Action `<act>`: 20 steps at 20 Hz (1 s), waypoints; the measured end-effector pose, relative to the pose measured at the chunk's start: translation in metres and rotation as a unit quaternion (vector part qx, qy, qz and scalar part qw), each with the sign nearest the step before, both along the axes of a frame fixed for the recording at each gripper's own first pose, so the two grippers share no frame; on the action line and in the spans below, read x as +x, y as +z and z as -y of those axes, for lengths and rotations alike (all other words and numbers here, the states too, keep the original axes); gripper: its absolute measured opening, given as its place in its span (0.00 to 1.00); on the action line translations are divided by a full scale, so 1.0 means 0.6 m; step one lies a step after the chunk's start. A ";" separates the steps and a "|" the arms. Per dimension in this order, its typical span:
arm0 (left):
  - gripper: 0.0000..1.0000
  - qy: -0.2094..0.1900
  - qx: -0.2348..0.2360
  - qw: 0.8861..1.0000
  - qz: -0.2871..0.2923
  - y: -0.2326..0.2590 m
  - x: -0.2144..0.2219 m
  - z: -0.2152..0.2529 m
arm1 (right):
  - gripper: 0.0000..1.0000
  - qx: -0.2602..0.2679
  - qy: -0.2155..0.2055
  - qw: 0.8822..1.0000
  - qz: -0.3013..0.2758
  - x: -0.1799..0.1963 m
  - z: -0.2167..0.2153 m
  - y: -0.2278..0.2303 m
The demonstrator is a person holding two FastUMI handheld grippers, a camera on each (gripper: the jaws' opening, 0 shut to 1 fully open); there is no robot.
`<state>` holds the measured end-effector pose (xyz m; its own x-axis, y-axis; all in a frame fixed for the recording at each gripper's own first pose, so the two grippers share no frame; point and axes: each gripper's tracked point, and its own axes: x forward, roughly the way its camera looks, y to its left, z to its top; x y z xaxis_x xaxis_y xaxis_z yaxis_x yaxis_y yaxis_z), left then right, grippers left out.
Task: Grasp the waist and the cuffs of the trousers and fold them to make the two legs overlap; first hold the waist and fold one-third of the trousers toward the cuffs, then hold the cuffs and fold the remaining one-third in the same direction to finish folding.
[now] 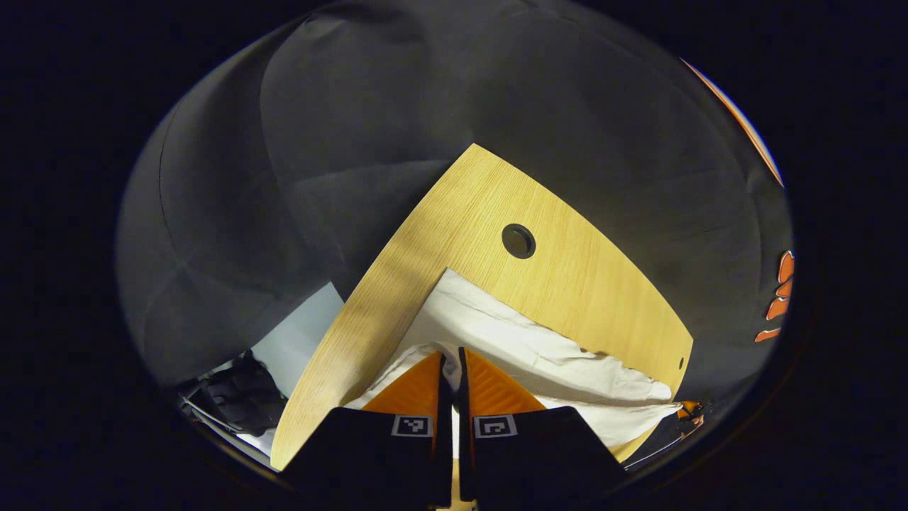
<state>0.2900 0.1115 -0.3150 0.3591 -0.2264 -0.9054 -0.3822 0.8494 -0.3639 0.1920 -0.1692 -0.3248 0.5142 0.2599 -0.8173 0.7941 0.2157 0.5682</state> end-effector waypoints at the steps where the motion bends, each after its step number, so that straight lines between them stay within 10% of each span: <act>1: 0.08 0.014 0.003 1.000 0.004 -0.008 0.009 -0.003 | 0.02 0.004 -0.001 1.000 0.002 0.004 -0.004 -0.002; 9: 0.13 0.070 0.022 0.997 0.031 -0.037 0.054 -0.013 | 0.06 0.010 -0.032 0.999 0.035 0.036 -0.010 -0.013; 13: 0.39 0.072 0.032 0.994 0.081 0.002 0.076 -0.015 | 0.19 -0.021 -0.027 0.996 0.084 0.040 0.011 0.018; 17: 0.92 0.025 0.026 0.994 0.106 0.049 0.071 0.023 | 0.39 -0.073 0.026 0.994 0.081 -0.008 0.025 0.029; 20: 1.00 -0.018 0.035 0.993 0.115 0.085 0.057 0.060 | 0.61 -0.103 0.072 0.989 0.072 -0.044 0.008 0.021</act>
